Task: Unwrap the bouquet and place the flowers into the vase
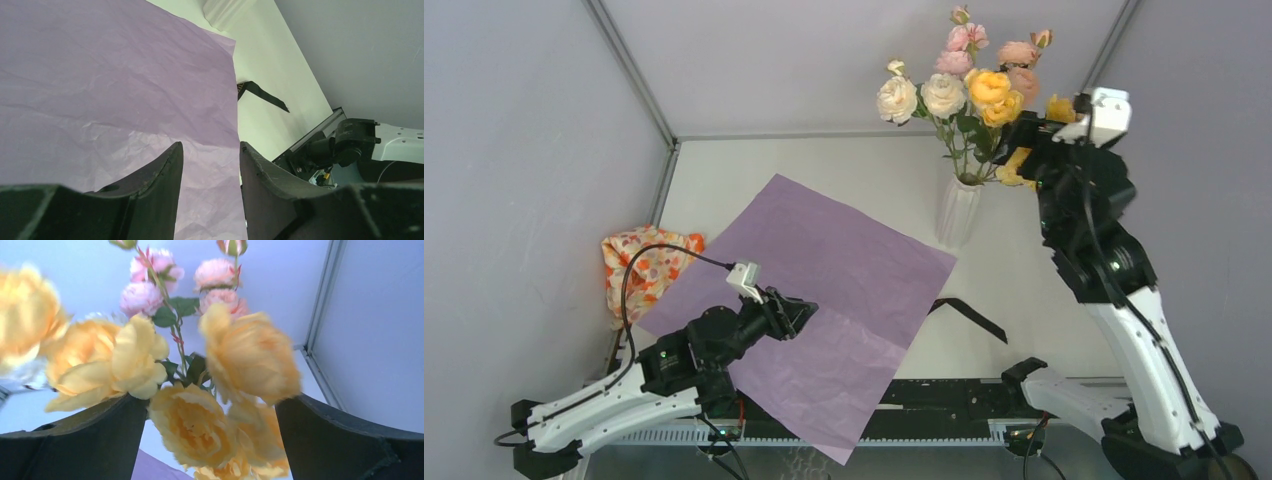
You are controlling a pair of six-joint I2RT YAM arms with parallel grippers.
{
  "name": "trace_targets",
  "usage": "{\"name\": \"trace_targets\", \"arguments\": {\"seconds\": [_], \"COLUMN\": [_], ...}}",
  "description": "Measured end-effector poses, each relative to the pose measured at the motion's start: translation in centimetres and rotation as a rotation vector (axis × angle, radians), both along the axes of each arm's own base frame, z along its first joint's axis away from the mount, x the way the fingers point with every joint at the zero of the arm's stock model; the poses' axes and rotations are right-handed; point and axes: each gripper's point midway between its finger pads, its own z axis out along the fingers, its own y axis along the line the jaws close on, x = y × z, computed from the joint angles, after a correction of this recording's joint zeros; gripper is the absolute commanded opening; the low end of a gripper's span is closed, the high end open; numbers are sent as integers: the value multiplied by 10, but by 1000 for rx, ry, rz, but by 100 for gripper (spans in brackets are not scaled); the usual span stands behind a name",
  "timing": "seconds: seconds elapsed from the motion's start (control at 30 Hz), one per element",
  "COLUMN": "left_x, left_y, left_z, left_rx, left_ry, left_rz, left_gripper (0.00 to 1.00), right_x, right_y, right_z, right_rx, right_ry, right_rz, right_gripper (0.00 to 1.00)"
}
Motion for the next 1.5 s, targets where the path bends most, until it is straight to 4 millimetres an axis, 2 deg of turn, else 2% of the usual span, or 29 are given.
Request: {"name": "trace_targets", "arguments": {"seconds": [0.13,0.37,0.47,0.6,0.77,1.07,1.23,1.5], "left_x": [1,1,1,2,2,4,3,4], "left_y": [-1,-2,-2,-2,-2,-1,0,1], "left_z": [0,-1,-1,-1,0,-7,-8,-9], "left_rx": [2,1,-2,-4,-9,-15,-28,-37], "left_ry": [1,6,7,9,13,26,32,34], "left_rz": [1,4,5,9,13,32,38,46], "left_gripper": [51,51,51,51,51,51,51,51], "right_x": [-35,-97,-127,-152,-160,-154,-156,-166], "right_y": [-10,-15,-17,-20,-21,-11,-3,6], "right_z": [33,74,85,86,64,26,17,19], "right_rx": [75,219,293,358,398,429,436,437], "right_ry": [-116,-284,-342,-365,-325,-213,-193,-198], "right_rz": [33,159,218,263,269,284,329,396], "right_gripper": [100,100,100,100,100,100,100,100]}}
